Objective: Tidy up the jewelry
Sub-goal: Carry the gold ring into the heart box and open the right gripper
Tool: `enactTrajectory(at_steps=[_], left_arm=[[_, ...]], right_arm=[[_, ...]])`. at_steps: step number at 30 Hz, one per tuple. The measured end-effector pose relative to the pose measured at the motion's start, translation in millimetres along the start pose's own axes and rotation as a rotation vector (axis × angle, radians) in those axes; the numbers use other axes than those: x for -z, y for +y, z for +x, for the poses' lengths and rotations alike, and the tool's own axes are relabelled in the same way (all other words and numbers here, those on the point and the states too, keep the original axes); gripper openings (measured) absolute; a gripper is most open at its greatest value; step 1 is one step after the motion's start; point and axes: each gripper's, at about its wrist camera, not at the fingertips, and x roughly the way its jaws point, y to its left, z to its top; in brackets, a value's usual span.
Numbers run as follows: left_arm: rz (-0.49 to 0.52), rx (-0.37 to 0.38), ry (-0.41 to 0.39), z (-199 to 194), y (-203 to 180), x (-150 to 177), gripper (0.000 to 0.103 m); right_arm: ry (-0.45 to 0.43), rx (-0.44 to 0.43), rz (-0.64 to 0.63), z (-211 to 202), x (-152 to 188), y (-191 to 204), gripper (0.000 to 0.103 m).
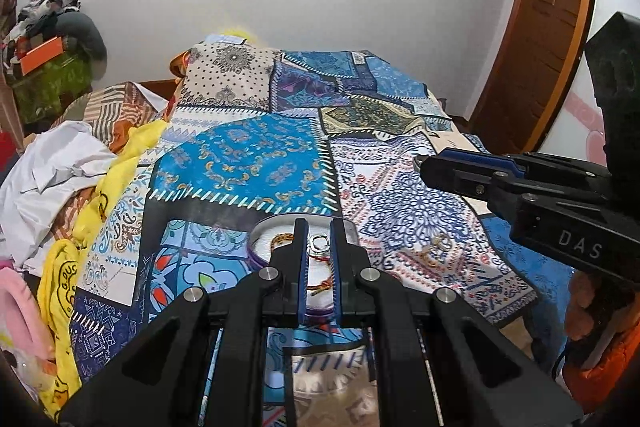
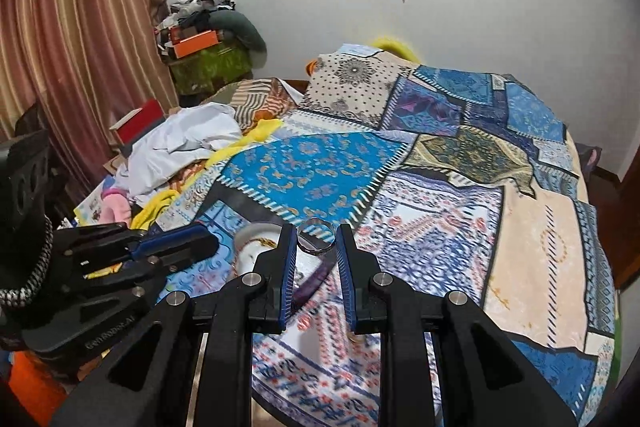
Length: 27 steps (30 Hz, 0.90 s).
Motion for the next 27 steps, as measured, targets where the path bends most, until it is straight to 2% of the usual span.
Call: enactTrajectory(at_steps=[16,27], left_arm=[[-0.034,0.030,0.079,41,21,14,0.008],[-0.041,0.042,0.099,49,20,17,0.008]], right_arm=[[0.117,-0.064,0.005,54,5,14,0.018],[0.161,-0.073,0.018,66,9,13,0.018]])
